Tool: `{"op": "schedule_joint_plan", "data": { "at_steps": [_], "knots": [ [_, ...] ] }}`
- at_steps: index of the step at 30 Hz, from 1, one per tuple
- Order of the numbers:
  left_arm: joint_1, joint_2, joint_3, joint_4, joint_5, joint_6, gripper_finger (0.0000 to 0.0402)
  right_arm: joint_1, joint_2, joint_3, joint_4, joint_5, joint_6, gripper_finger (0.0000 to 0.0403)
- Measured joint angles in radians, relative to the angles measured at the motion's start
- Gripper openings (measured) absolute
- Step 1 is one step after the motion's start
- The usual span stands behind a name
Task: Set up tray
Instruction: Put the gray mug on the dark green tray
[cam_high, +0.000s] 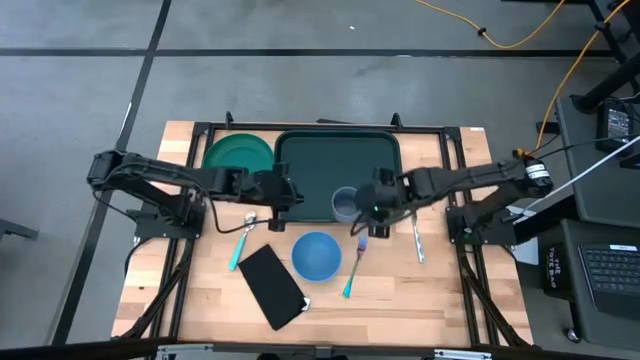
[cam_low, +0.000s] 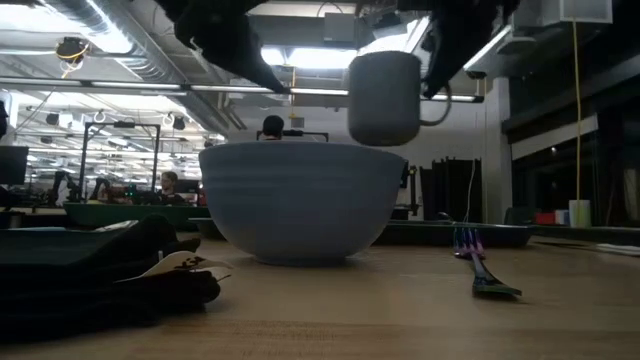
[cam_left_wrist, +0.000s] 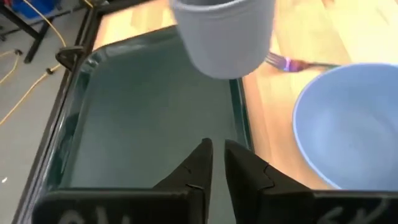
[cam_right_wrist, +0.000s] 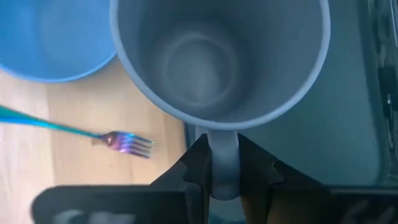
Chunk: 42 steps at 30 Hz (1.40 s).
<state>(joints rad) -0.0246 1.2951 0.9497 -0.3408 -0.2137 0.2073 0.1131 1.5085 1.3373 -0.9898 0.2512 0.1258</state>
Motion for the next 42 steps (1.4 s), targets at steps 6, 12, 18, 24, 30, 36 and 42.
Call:
{"op": "schedule_joint_plan", "data": {
  "at_steps": [6, 12, 18, 24, 30, 36, 42],
  "knots": [
    [0.0, 0.014, 0.079, -0.076, -0.018, 0.093, 0.0087, -0.1, 0.0, 0.0, 0.031, -0.046, -0.115, 0.0054],
    [0.0, 0.014, 0.119, -0.046, -0.077, 0.202, 0.0129, -0.172, 0.0, 0.0, 0.073, -0.116, -0.218, 0.0059],
    [0.004, 0.014, 0.119, 0.017, -0.101, 0.345, 0.0138, -0.218, 0.0, 0.0, 0.103, -0.115, -0.29, 0.0055],
    [0.062, 0.014, 0.135, 0.024, -0.031, 0.392, 0.0134, -0.231, 0.001, 0.003, 0.139, -0.114, -0.342, 0.006],
    [0.097, 0.014, 0.145, 0.032, 0.041, 0.456, 0.013, -0.232, 0.001, 0.052, 0.135, -0.114, -0.357, 0.0056],
    [0.09, 0.014, 0.145, 0.03, 0.044, 0.498, 0.0129, -0.255, 0.027, 0.108, 0.134, -0.114, -0.4, 0.0057],
    [0.09, 0.014, 0.145, 0.031, 0.04, 0.525, 0.0129, -0.287, 0.103, 0.14, 0.127, -0.113, -0.465, 0.0058]
  ]
}}
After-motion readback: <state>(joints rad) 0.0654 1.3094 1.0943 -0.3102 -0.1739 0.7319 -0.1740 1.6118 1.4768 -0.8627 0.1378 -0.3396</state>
